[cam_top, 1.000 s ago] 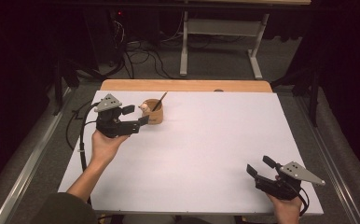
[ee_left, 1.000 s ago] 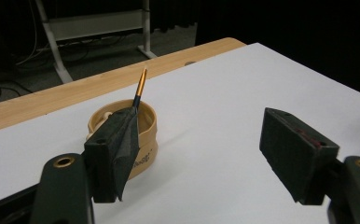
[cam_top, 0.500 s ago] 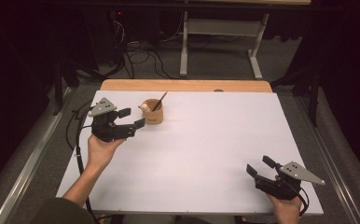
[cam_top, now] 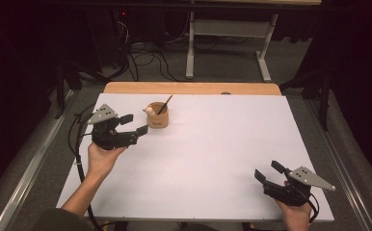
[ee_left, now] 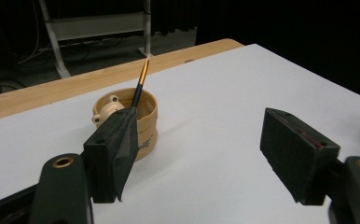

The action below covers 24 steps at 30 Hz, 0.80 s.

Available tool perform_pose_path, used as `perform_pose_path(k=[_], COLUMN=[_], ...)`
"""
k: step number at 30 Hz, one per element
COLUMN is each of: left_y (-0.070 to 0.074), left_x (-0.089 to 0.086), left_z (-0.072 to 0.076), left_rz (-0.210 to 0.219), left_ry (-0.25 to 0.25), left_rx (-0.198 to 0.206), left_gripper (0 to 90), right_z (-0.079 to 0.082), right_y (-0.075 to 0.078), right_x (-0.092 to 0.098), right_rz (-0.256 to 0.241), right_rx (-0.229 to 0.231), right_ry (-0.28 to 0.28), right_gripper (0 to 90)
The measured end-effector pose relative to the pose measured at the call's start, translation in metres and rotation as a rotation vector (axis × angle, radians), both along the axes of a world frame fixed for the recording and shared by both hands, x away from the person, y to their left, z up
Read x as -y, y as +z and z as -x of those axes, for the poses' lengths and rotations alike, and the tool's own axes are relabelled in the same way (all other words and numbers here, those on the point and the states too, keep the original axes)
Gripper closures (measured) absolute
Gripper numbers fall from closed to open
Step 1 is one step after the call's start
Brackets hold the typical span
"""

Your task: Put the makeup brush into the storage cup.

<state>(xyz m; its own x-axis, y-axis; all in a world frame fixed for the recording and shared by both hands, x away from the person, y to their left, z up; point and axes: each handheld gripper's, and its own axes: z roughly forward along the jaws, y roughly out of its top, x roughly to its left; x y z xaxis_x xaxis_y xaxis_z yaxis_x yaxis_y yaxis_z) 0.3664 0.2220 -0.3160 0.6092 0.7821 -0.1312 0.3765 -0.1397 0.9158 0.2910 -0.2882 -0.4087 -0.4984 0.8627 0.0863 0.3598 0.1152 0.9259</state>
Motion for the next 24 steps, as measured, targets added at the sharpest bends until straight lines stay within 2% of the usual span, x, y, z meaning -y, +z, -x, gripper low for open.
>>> perform_pose_path(k=[13, 24], left_y=[-0.001, -0.007], left_x=[0.001, -0.005], left_z=[0.008, 0.017], left_rz=[0.009, 0.026], left_ry=[-0.02, -0.016], left_rx=[-0.004, -0.01], left_gripper=[28.4, 28.0], right_z=[0.0, 0.0], right_y=[0.0, 0.0], right_x=[0.0, 0.0], right_rz=[-0.001, 0.0], right_rx=[-0.001, -0.004], right_ry=[-0.001, 0.0], right_gripper=[28.2, 28.2])
